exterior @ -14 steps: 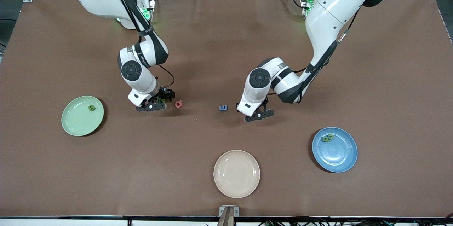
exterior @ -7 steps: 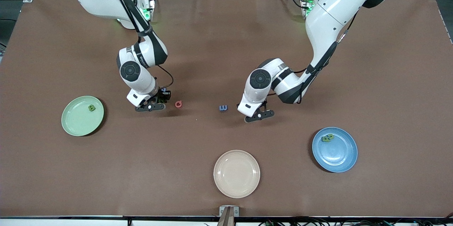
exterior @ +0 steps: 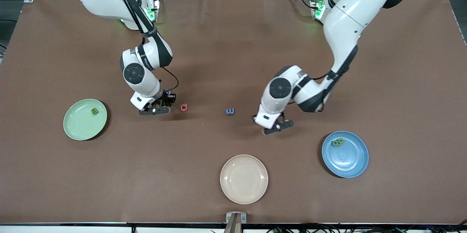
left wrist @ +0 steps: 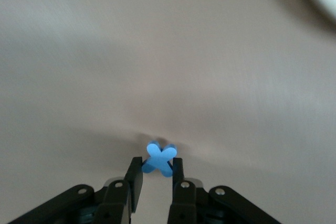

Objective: Sort upper and lower case letters into plates
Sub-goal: 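Place the x on the blue plate while the right gripper places the N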

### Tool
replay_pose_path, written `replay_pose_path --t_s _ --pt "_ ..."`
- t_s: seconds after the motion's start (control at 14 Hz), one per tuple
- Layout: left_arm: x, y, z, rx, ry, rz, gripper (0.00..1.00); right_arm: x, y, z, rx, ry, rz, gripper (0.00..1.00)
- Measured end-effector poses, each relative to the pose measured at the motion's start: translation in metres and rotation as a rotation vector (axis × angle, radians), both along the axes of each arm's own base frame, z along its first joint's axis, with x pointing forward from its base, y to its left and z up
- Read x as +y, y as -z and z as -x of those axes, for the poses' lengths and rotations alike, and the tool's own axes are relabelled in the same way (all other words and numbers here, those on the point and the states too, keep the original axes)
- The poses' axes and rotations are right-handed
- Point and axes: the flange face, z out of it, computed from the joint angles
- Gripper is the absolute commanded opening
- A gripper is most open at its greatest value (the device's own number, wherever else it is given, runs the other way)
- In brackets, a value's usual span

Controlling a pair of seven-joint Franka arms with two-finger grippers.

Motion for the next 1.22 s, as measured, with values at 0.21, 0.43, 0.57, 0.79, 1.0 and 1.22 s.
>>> replay_pose_path --t_s 0.21,0.43,0.57,0.79,1.0,1.22 --pt "0.079 -0.037 -0.045 -0.045 0.068 -0.030 0.01 -0.036 -0.063 -0.025 0.069 0.022 0.010 0.08" --pt "0.160 -0.048 -0.071 -0.027 0.166 -0.079 0.02 -0.127 -0.137 -0.041 0.066 -0.024 -0.025 0.08" --pt "0.209 -0.044 -0.081 0.000 0.227 -0.098 0.04 -0.190 -0.144 -0.042 0.056 -0.052 -0.041 0.08" --pt "0.268 -0.038 -0.088 0.020 0.275 -0.105 0.24 -0.257 -0.128 -0.042 0.035 -0.082 -0.052 0.08" --pt "0.280 -0.034 -0.089 0.028 0.288 -0.105 1.00 -0.288 -0.104 -0.048 0.041 -0.076 -0.053 0.09" --pt "0.274 -0.029 -0.086 0.037 0.274 -0.101 1.00 -0.308 -0.079 -0.063 0.057 -0.069 -0.056 0.09"
